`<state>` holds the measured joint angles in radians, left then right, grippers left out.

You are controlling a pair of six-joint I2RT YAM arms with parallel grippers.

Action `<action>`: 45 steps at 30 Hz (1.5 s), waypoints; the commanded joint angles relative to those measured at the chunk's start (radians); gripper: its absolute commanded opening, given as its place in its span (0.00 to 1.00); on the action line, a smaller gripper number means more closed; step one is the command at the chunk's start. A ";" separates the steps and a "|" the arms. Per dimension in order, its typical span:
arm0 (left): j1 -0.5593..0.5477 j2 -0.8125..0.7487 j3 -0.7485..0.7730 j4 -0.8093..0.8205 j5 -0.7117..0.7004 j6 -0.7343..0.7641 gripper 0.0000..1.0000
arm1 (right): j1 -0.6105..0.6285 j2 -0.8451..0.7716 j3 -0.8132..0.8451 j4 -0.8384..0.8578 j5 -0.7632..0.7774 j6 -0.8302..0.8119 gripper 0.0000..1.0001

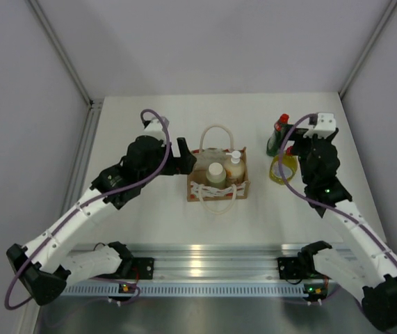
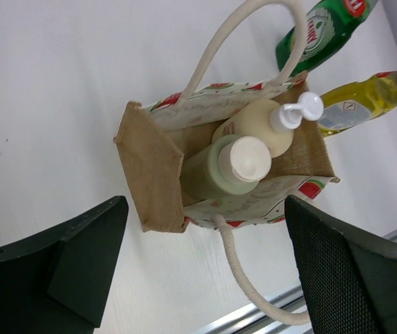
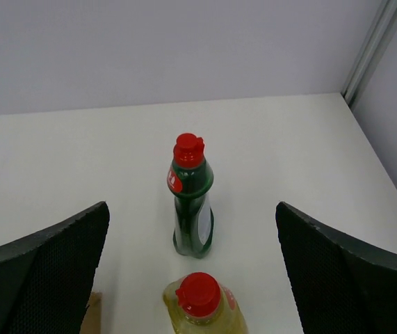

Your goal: Take the personal care products out of the canvas bag

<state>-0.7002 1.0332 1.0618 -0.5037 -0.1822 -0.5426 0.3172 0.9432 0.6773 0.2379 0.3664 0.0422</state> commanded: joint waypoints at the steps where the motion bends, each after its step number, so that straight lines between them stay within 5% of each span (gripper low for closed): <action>1: -0.025 0.059 0.108 -0.001 0.001 0.108 0.98 | -0.015 -0.121 0.109 -0.230 -0.003 0.088 0.99; 5: -0.113 0.197 0.280 -0.050 -0.075 0.193 0.98 | -0.015 -0.182 0.200 -0.492 -0.073 0.174 1.00; 12: -0.183 0.504 0.495 -0.261 -0.131 0.227 0.98 | -0.013 -0.389 0.159 -0.640 -0.274 0.223 0.99; 17: -0.208 0.585 0.458 -0.269 -0.048 0.185 0.98 | -0.015 -0.452 0.126 -0.683 -0.329 0.220 0.99; 29: -0.219 0.680 0.412 -0.259 -0.191 0.129 0.98 | -0.013 -0.419 0.111 -0.674 -0.343 0.214 1.00; 45: -0.219 0.691 0.323 -0.084 -0.149 0.072 0.98 | -0.015 -0.443 0.102 -0.664 -0.356 0.211 0.99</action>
<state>-0.9173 1.7412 1.4170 -0.6693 -0.3305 -0.4450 0.3168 0.4992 0.7723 -0.4343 0.0292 0.2478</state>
